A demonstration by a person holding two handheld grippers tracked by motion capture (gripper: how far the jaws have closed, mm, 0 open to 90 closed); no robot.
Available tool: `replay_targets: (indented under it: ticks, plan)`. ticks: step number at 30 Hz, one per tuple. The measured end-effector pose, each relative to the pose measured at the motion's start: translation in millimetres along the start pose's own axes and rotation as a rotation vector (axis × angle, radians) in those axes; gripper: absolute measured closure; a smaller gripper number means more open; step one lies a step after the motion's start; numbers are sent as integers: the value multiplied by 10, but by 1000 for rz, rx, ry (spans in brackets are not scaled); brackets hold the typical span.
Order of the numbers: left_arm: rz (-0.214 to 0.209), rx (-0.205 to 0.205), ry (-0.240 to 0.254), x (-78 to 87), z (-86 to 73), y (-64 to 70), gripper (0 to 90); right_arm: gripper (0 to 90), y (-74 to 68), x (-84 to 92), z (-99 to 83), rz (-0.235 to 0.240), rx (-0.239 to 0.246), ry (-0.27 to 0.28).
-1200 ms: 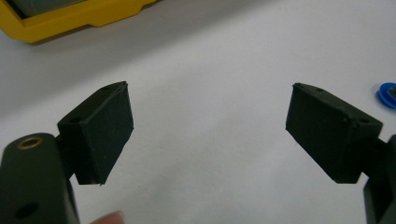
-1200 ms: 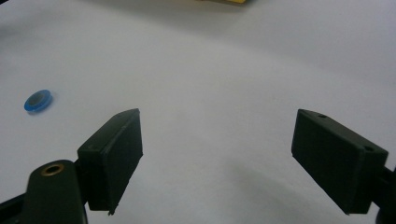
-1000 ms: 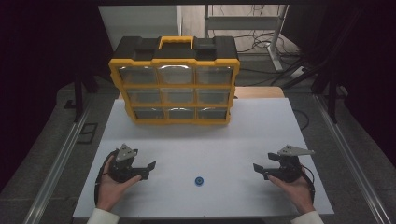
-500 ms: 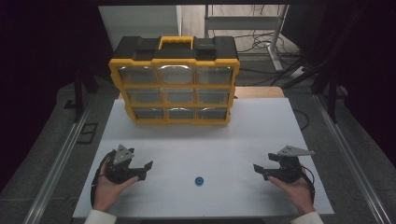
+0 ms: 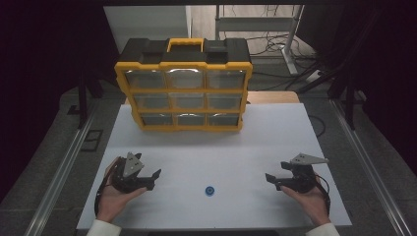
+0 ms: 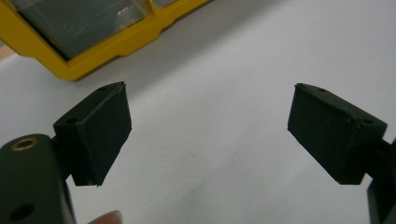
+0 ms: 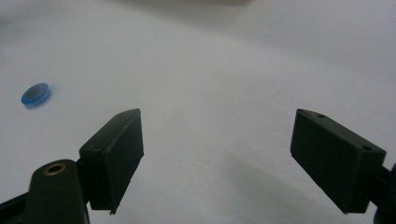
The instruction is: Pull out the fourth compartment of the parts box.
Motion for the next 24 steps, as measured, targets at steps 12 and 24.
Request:
replay_targets:
  ticks: [12,24]
  plan:
    - [120,-98,5,40,40,34,145,177,-13,-15,-1,0,1,-12]
    - [206,-214,56,66,49,88,144,176,-14,-7,-1,8,-2,-5]
Point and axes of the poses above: each handheld gripper's, and its own axes: x roughly backward along the jaws, z roughly out of its top, y roughly to its right, the point moved 1 cm from there along -x, roughly forward along the jaws, and after that the axes turned 6 degrees about -y, right-handed, at the moved point
